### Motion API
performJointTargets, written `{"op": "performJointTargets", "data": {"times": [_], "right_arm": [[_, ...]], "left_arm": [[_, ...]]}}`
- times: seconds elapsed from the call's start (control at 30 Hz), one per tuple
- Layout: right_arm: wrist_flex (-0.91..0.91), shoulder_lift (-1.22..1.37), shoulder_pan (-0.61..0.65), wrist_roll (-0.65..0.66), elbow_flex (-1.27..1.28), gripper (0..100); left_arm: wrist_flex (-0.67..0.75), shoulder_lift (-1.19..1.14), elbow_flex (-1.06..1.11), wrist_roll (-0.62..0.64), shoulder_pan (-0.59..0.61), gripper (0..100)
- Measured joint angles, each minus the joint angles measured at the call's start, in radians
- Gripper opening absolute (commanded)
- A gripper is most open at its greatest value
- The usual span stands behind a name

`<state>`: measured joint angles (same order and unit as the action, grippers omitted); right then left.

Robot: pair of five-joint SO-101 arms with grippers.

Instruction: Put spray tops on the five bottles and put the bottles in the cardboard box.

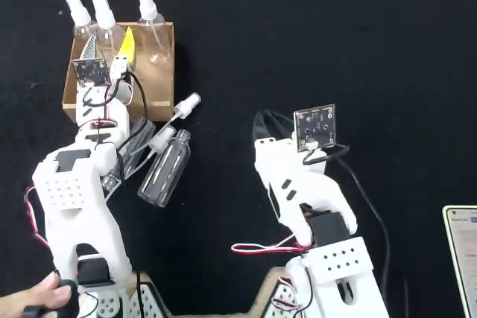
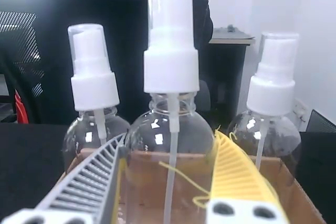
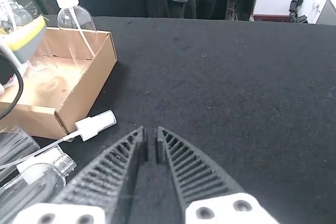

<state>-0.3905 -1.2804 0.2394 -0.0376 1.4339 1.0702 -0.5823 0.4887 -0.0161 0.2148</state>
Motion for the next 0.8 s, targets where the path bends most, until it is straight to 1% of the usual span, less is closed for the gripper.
{"op": "performJointTargets", "data": {"times": [0.2,0.67,0.8], "right_arm": [[0.0,0.0,0.0,0.0,0.0,3.4],[0.0,0.0,0.0,0.0,0.0,3.4],[0.0,0.0,0.0,0.0,0.0,3.4]], "left_arm": [[-0.072,0.0,-0.04,0.0,-0.002,8],[-0.084,0.0,-0.038,0.0,-0.002,8],[-0.084,0.0,-0.038,0.044,-0.002,8]]}}
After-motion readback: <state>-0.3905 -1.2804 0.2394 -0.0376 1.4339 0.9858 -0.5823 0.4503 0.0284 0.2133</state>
